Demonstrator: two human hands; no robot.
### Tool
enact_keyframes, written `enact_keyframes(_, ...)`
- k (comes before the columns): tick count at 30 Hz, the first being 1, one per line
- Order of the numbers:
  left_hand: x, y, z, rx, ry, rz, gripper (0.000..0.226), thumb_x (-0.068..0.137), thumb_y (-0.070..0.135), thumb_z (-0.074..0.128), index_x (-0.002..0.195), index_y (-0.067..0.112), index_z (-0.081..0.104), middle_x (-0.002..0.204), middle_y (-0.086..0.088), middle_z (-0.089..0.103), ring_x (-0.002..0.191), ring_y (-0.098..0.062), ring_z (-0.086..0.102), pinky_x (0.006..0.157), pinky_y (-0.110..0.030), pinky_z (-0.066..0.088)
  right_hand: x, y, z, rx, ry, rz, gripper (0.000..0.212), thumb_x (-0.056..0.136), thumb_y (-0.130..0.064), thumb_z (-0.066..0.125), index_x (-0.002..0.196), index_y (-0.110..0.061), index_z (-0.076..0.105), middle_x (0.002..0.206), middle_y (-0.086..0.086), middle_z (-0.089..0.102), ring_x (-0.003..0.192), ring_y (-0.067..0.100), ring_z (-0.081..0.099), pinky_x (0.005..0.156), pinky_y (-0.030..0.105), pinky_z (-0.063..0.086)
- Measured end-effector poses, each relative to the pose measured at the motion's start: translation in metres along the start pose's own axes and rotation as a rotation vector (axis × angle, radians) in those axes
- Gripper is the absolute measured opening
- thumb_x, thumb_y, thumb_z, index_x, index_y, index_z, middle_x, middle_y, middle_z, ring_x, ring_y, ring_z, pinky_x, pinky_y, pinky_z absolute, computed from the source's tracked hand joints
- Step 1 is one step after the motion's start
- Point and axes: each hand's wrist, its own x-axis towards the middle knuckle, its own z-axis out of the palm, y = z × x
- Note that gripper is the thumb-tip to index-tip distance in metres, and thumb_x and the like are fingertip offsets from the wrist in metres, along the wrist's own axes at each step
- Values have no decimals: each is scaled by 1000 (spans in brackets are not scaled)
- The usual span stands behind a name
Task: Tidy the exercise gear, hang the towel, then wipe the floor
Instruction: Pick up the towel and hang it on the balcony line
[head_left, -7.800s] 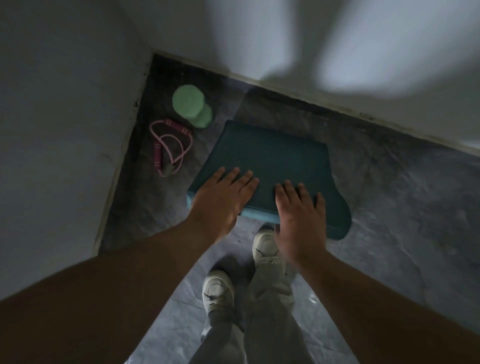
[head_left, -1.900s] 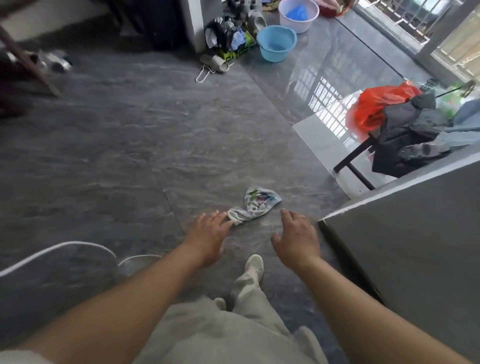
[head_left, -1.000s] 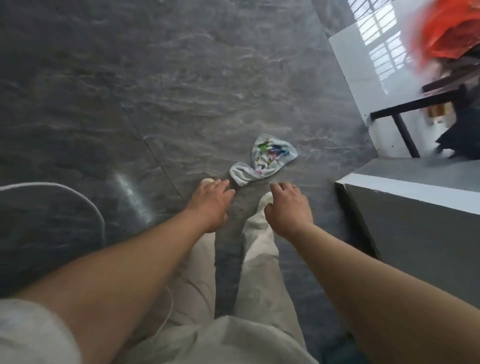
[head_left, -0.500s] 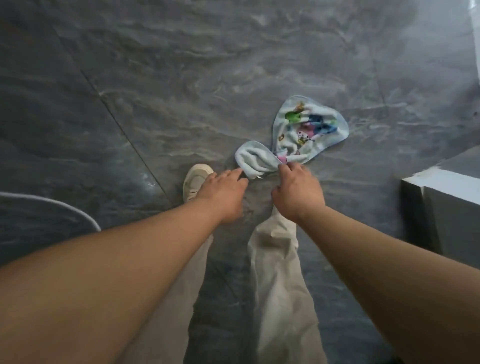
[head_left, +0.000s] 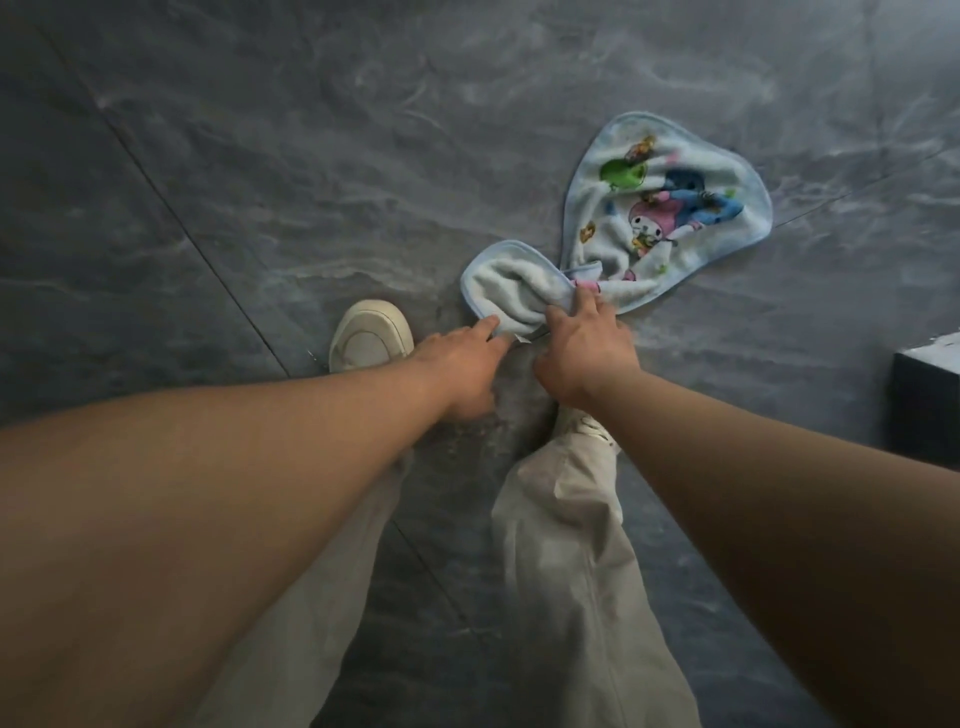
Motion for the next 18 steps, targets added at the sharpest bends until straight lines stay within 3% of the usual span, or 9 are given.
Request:
enact_keyframes(5, 12, -4, 0, -25, 50, 47, 83, 85, 29, 63, 156, 19, 20, 166, -11, 2, 149, -29, 20, 121, -42, 22, 9, 0, 0, 14, -19, 13, 60, 92, -36, 52, 147, -18, 35, 163, 17, 3, 150, 35, 5, 117, 52, 22)
enact_keyframes(10, 13, -3, 1, -5, 119, 75, 81, 87, 25, 59, 155, 7, 19, 165, -14, 2, 152, -26, 10, 124, -36, 8, 9, -3, 1, 19, 64, 12, 46, 92, -27, 51, 133, -8, 48, 142, 16, 37, 132, 35, 34, 105, 49, 36)
enact_keyframes(14, -4, -2, 2, -7, 205, 111, 82, 87, 18, 53, 156, 4, 12, 166, -11, 1, 152, -22, 7, 124, -34, 4, -4, -4, -3, 151, 149, -22, 36, 92, -18, 51, 126, -6, 55, 133, 17, 47, 121, 36, 48, 97, 43, 42)
enact_keyframes(18, -27, -5, -2, 29, 251, 179, 81, 88, 14, 48, 157, 4, 7, 166, -9, -1, 152, -20, 4, 124, -33, 2, -18, -3, -17, 381, 207, 88, 31, 92, -12, 51, 122, -6, 51, 122, 17, 54, 110, 37, 55, 90, 40, 44)
